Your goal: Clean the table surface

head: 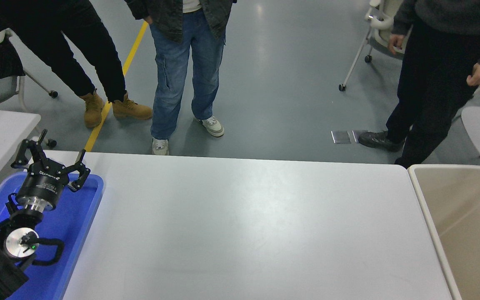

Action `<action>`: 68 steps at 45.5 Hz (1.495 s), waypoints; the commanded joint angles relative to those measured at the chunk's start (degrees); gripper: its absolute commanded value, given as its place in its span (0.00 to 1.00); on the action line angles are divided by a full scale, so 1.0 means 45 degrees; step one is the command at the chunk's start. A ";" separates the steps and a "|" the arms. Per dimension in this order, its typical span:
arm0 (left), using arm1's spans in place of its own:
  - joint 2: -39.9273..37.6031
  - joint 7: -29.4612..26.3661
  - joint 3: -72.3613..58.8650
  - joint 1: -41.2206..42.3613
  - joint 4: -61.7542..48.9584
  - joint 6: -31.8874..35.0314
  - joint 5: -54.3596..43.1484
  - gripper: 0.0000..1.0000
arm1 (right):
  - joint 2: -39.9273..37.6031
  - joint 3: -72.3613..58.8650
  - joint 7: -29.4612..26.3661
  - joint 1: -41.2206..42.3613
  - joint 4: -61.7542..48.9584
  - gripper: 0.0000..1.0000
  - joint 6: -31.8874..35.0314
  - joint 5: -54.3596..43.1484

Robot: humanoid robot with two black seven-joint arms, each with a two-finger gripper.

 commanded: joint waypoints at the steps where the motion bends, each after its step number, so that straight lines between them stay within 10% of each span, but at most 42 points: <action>1: -0.0008 0.0000 -0.0012 0.0000 -0.0002 -0.0011 0.0000 1.00 | 0.1755 0.0019 -0.0019 -0.1510 -0.1523 0.00 -0.1337 0.0813; 36: -0.0008 0.0000 0.0007 0.0000 0.0018 0.0008 0.0000 1.00 | 0.3669 0.0039 -0.0468 -0.2780 -0.1797 0.00 -0.1944 0.1556; 40: -0.0008 0.0000 0.0007 0.0000 0.0018 0.0008 0.0000 1.00 | 0.3748 0.0039 -0.0468 -0.2741 -0.1797 0.38 -0.1964 0.1731; 44: 0.0011 0.0000 0.0007 0.0000 -0.0002 0.0008 0.0000 1.00 | 0.3767 0.0039 -0.0448 -0.2624 -0.1797 1.00 -0.1983 0.2122; 68: 0.0011 0.0000 0.0007 0.0000 0.0018 0.0008 0.0000 1.00 | 0.2362 -0.0019 -0.0409 -0.1842 -0.1699 1.00 -0.2003 0.3646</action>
